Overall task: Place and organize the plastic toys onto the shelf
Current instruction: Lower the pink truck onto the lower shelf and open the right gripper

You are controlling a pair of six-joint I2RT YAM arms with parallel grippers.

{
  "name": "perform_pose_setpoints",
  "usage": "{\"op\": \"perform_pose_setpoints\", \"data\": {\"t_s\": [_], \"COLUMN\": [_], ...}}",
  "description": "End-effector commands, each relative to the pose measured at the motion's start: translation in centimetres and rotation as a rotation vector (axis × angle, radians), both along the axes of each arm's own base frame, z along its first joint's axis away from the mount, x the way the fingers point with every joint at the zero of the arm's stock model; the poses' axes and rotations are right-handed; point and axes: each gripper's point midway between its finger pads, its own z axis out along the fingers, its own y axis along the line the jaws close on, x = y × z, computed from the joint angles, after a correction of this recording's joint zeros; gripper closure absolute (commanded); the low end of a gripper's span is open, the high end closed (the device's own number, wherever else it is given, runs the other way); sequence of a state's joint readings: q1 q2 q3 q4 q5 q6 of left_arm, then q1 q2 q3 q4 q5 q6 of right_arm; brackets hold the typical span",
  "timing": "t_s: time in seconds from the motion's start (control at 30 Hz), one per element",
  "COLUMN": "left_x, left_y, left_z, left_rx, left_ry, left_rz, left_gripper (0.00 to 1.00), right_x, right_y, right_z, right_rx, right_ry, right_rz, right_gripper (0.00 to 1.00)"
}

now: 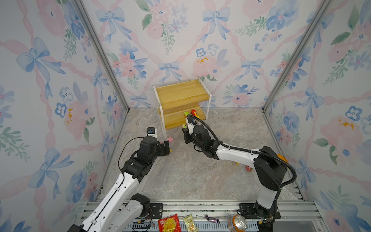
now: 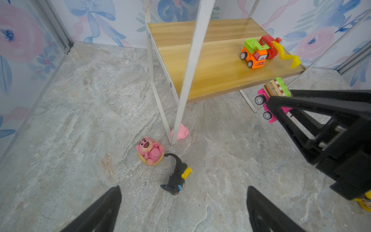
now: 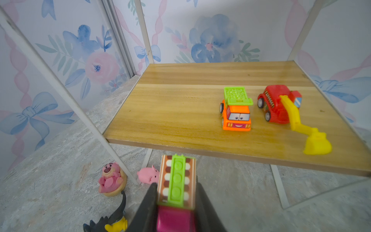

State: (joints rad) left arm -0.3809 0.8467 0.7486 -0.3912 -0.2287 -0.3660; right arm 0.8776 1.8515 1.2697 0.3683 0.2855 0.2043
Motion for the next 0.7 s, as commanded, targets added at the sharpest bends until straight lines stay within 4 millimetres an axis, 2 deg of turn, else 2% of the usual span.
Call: {"op": "perform_pose_setpoints", "data": {"t_s": [0.0,0.23,0.67], "left_x": [-0.2,-0.3,-0.4], "left_y": [0.5,0.3,0.3], "left_z": [0.0,0.1,0.0], "left_rx": [0.018,0.011,0.008], "left_ry": [-0.014,-0.018,-0.019], "left_rz": [0.005,-0.004,-0.010], "left_gripper": [0.02,0.02,0.02], "right_x": [1.5,3.2,5.6], "right_y": [0.4,1.3,2.6], "right_z": [2.1,2.8,2.5], "right_rx": [0.051,0.065,0.049], "right_ry": [-0.053,-0.084,-0.142], "right_rz": [-0.036,-0.056,-0.088], "right_gripper": [0.71,0.70,0.69]}}
